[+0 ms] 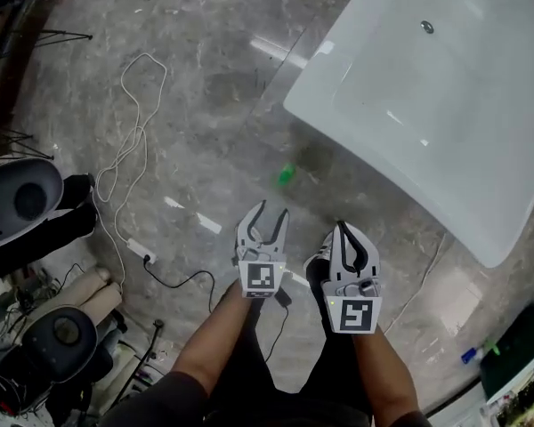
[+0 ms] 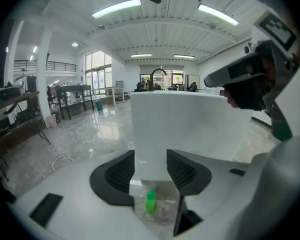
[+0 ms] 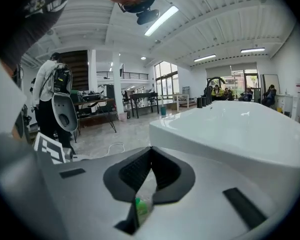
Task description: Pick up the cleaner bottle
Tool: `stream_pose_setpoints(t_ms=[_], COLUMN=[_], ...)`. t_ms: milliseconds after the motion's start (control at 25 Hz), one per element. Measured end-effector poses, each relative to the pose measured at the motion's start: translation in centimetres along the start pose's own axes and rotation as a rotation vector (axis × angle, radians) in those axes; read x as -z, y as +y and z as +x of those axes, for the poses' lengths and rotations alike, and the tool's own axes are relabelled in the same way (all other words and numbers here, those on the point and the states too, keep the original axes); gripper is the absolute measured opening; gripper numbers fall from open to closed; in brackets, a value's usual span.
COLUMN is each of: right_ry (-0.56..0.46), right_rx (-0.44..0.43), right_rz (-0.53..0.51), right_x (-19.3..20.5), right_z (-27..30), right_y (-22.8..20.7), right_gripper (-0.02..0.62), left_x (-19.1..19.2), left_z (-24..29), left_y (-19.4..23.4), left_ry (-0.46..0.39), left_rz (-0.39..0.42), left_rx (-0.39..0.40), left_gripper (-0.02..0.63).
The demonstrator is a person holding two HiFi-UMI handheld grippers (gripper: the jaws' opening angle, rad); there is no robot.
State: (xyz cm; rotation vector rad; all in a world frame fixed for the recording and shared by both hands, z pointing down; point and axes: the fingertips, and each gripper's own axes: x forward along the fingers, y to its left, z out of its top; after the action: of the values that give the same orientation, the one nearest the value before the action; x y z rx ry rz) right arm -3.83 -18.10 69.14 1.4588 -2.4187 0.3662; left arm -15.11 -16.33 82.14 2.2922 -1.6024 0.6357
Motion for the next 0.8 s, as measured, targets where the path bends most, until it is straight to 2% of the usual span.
stream_pose_setpoints(t_ms=[160, 320, 440, 600, 800], right_ry=[-0.021, -0.042, -0.083, -0.133, -0.114], right_rx=[-0.012, -0.024, -0.033, -0.060, -0.126], right_rz=[-0.010, -0.041, -0.057, -0.070, -0.080], right_x=[4.9, 9.7, 12.0, 15.0, 19.4], right_z=[3.6, 6.7, 9.1, 11.6, 13.7], right_y=[0.0, 0.0, -0.2, -0.2, 0.9], right_gripper=[0.015, 0.015, 0.015, 0.015, 0.015], left_x=[7.7, 15.0, 20.7, 26.0, 30.1], left_z=[4.5, 9.2, 12.2, 15.4, 19.0], left_y=[0.0, 0.3, -0.2, -0.6, -0.4], left_ry=[-0.005, -0.006, -0.004, -0.012, -0.057], left_rz=[0.035, 0.058, 0.036, 0.053, 0.052], left_rx=[0.005, 0.014, 0.034, 0.054, 0.059], left_gripper=[0.241, 0.269, 0.288, 0.313, 0.316])
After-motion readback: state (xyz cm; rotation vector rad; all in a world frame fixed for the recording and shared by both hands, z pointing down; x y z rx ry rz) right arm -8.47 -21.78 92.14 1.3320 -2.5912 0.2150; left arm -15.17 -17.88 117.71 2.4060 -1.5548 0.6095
